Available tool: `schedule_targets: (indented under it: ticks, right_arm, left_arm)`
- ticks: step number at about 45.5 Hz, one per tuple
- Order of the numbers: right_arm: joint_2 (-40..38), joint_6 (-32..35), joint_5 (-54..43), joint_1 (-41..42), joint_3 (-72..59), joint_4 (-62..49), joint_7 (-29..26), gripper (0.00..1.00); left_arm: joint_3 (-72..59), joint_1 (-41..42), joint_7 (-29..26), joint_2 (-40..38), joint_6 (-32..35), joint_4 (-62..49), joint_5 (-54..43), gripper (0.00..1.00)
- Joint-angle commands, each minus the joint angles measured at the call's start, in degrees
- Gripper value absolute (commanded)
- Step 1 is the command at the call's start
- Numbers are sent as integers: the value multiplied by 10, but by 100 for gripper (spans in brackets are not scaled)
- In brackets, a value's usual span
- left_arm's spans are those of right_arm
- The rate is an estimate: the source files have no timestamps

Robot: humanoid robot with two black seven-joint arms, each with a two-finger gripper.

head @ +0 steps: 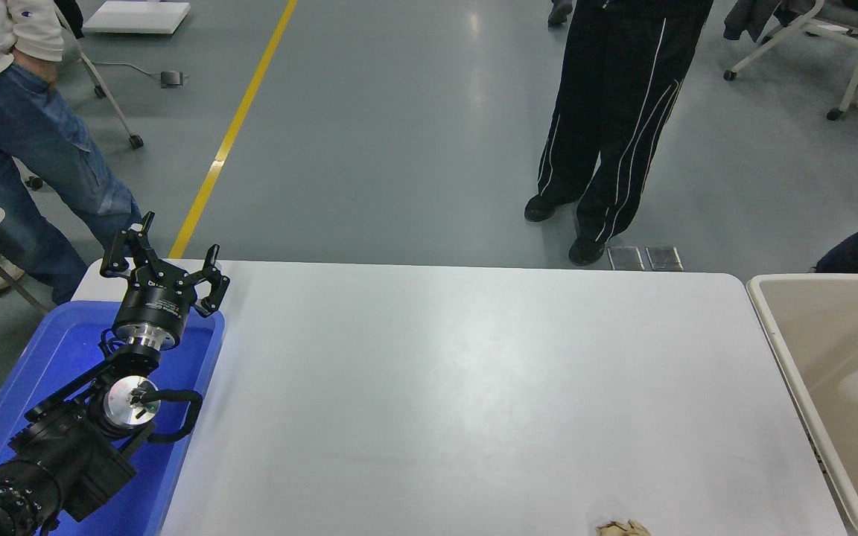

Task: Dispose of the paper cup in the dustbin

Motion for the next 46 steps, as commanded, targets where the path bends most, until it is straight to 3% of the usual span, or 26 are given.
schedule_targets:
  ticks: [1,17,35,46]
  right_arm:
    - [-1,-18,0,6,55,5,0,99]
    - [-10,-17,0,74,221,18,2,99]
    - [-27,-15,0,206,267,63,4,99]
    - [-40,-16,0,219,493,184,4,99]
  left_arm:
    - [0,0,0,0,0,0,0,100]
    - [0,0,0,0,0,0,0,100]
    - [0,0,0,0,0,0,0,100]
    - [0,0,0,0,0,0,0,100]
